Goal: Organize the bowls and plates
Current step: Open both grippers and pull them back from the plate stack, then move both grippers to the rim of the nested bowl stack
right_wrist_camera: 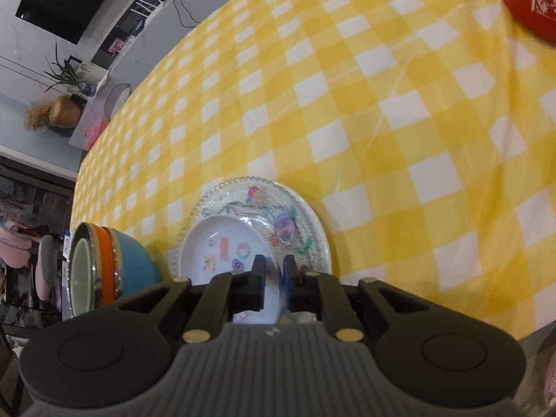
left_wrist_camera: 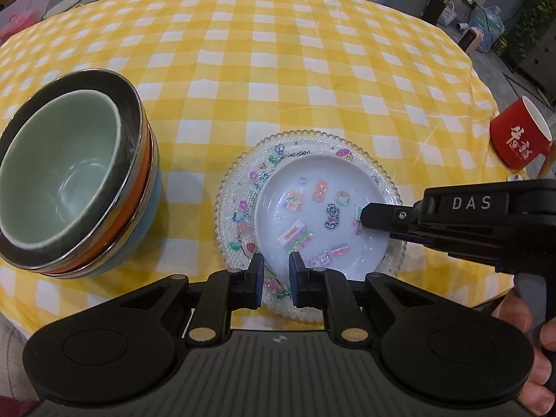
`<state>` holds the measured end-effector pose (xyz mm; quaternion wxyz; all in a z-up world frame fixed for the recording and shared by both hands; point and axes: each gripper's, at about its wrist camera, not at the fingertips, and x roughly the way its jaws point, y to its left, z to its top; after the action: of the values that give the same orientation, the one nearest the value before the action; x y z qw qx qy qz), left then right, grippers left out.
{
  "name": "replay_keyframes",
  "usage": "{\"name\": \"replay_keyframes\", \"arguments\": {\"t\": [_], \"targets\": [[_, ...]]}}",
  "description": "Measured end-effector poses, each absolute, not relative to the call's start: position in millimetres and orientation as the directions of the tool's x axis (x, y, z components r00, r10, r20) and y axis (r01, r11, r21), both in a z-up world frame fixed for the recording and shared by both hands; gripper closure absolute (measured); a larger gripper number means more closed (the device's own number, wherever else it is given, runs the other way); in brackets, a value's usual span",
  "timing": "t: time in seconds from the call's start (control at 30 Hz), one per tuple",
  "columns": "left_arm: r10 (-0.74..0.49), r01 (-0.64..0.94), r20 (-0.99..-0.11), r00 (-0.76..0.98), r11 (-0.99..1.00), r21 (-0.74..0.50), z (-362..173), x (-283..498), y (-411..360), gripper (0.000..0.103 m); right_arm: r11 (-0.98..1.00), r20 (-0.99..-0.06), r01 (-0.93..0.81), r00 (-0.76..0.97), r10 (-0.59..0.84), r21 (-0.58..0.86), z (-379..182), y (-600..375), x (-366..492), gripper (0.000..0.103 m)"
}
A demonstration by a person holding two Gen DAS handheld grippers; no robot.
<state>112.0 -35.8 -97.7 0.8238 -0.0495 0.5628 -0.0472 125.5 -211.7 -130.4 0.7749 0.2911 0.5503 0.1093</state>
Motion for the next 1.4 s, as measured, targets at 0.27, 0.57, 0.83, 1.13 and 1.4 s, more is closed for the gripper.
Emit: {"name": "replay_keyframes", "arguments": {"t": [0.27, 0.57, 0.83, 1.13, 1.4], "targets": [[-0.132, 0.009, -0.913, 0.385, 0.990, -0.139, -99, 113, -37, 0.060, 0.818, -0.794, 0.140, 0.377, 0.477, 0.558, -127, -214, 126, 0.092], [-0.131, 0.029, -0.904, 0.408, 0.991, -0.130, -94, 109, -40, 0.044, 0.842, -0.783, 0.075, 0.420, 0.459, 0.534, -103, -204, 121, 0.073], [-0.133, 0.033, -0.895, 0.425, 0.991, -0.132, -87, 105, -40, 0.036, 0.850, -0.785, 0.075, 0.434, 0.442, 0.521, -97, -206, 122, 0.047], [-0.165, 0.056, -0.884, 0.437, 0.986, -0.156, -70, 100, -39, 0.036, 0.812, -0.759, 0.103, 0.440, 0.480, 0.574, -99, -215, 124, 0.047], [-0.112, 0.052, -0.859, 0.500, 0.994, -0.099, -44, 98, -33, 0.036, 0.831, -0.760, 0.085, 0.465, 0.455, 0.550, -86, -212, 122, 0.028]]}}
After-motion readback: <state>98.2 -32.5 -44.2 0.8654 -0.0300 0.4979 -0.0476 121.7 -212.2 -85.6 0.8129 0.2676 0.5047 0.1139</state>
